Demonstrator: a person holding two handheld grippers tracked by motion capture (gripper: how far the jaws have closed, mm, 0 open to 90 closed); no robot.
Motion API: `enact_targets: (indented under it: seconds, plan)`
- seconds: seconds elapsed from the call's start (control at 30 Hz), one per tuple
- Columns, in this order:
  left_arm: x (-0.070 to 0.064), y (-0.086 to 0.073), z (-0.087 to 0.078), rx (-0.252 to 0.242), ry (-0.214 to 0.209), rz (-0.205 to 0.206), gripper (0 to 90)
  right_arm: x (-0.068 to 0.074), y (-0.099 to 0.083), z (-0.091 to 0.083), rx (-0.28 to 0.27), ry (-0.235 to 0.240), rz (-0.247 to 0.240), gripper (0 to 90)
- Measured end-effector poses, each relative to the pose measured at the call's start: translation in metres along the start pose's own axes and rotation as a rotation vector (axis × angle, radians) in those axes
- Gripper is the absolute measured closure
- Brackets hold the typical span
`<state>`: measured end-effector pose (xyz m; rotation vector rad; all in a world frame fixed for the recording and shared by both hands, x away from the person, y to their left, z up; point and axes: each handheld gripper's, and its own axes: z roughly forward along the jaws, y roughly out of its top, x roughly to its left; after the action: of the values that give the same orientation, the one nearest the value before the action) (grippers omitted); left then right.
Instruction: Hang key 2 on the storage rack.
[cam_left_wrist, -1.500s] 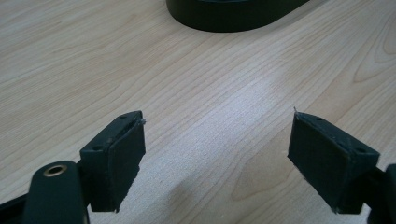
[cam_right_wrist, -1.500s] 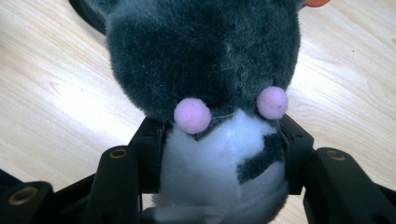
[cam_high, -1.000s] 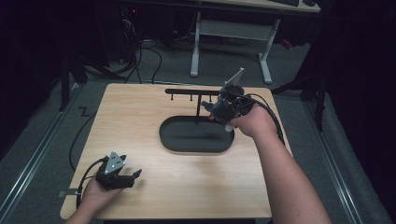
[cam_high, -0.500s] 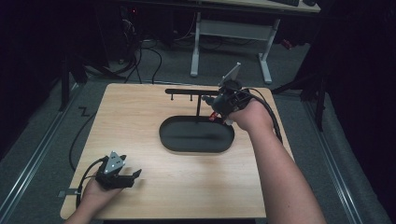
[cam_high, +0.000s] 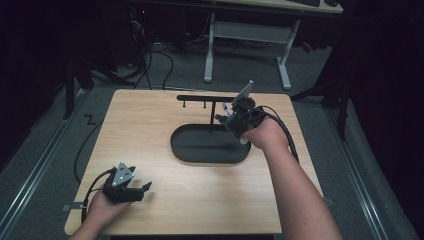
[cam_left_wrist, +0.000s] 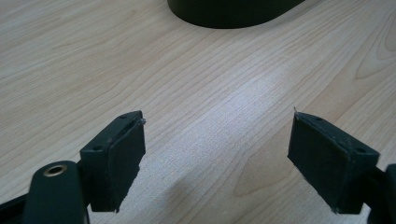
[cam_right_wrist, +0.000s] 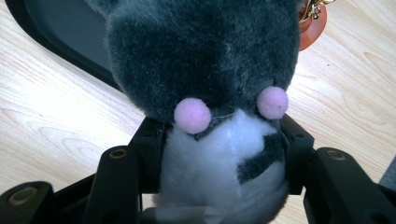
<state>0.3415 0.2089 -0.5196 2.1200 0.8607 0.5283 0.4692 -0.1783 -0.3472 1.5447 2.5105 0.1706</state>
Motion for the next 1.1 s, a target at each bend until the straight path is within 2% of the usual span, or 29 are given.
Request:
enact_targets:
  seconds: [0.27,0.33,0.47,0.5,0.6,0.67,0.7,0.73,0.83,1.0,1.1]
  plan:
    - [-0.001,0.000,0.001,0.002,-0.004,0.005,19.5,0.004,0.003,0.019,0.008,0.011,-0.008,47.7]
    - [-0.001,0.000,0.002,0.003,-0.006,0.005,19.5,0.005,0.004,0.026,0.007,0.009,-0.023,47.2]
    - [-0.001,0.000,0.002,-0.001,-0.008,0.005,19.5,0.006,0.005,0.034,-0.003,0.019,-0.017,46.9]
    - [-0.001,0.000,0.002,-0.001,-0.009,0.005,19.5,0.006,0.006,0.036,-0.002,0.025,0.002,46.8]
    - [-0.002,0.000,0.003,0.007,-0.010,0.006,19.5,0.005,0.007,0.040,-0.006,0.029,-0.003,45.9]
    - [-0.002,0.000,0.003,0.008,-0.011,0.006,19.5,0.003,0.007,0.042,-0.017,0.038,0.004,42.8]
    - [-0.002,0.000,0.004,0.006,-0.009,0.005,19.5,0.004,0.008,0.042,-0.020,0.039,0.025,38.6]
    - [-0.001,0.000,0.004,0.006,-0.009,0.005,19.5,0.002,0.008,0.043,-0.029,0.043,0.014,34.7]
    - [-0.001,0.000,0.004,0.008,-0.013,0.006,19.5,0.002,0.009,0.044,-0.045,0.041,0.027,27.3]
    - [-0.002,0.001,0.005,0.008,-0.013,0.011,19.5,0.003,0.006,0.045,-0.057,0.044,0.040,26.9]
    - [-0.003,0.002,0.006,0.007,-0.016,0.013,19.5,0.002,0.003,0.045,-0.060,0.051,0.033,27.5]
